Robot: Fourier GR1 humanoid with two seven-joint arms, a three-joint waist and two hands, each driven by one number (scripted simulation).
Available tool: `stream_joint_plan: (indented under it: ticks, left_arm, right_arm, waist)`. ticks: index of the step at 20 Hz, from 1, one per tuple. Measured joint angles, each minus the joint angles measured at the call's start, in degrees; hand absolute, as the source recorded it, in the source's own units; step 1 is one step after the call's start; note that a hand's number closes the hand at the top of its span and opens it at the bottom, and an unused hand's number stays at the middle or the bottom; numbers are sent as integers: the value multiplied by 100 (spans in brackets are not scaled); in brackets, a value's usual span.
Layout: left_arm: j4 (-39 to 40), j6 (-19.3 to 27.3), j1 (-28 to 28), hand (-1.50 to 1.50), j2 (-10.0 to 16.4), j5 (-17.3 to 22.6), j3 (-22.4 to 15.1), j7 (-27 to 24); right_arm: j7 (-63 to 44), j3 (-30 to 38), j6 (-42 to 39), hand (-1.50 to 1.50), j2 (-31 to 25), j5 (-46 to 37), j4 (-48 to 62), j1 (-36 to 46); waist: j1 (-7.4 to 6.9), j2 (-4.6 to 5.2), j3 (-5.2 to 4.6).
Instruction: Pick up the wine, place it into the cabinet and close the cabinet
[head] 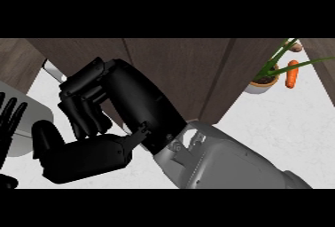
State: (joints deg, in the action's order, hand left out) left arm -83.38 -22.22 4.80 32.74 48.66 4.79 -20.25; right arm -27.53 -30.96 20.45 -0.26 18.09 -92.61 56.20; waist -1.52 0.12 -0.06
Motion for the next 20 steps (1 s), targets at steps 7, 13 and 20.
stream_joint_plan:
  ticks: [7, 13, 20]
  left_arm:
    - [139, -85, -60, -150, -125, -181, 176, 25]
    - [306, -270, -135, -150, -199, -244, 361, 48]
    - [337, -362, -223, -150, -242, -233, 440, 203]
  right_arm:
    - [553, 462, -363, 150, 13, 317, 840, -179]
    - [1117, 853, -885, 150, 0, 217, 1627, -181]
    - [1612, 1105, -1647, 150, -12, 216, 2185, -86]
  waist:
    - [75, -5, 3]
    - [85, -39, 2]
    - [42, -143, -9]
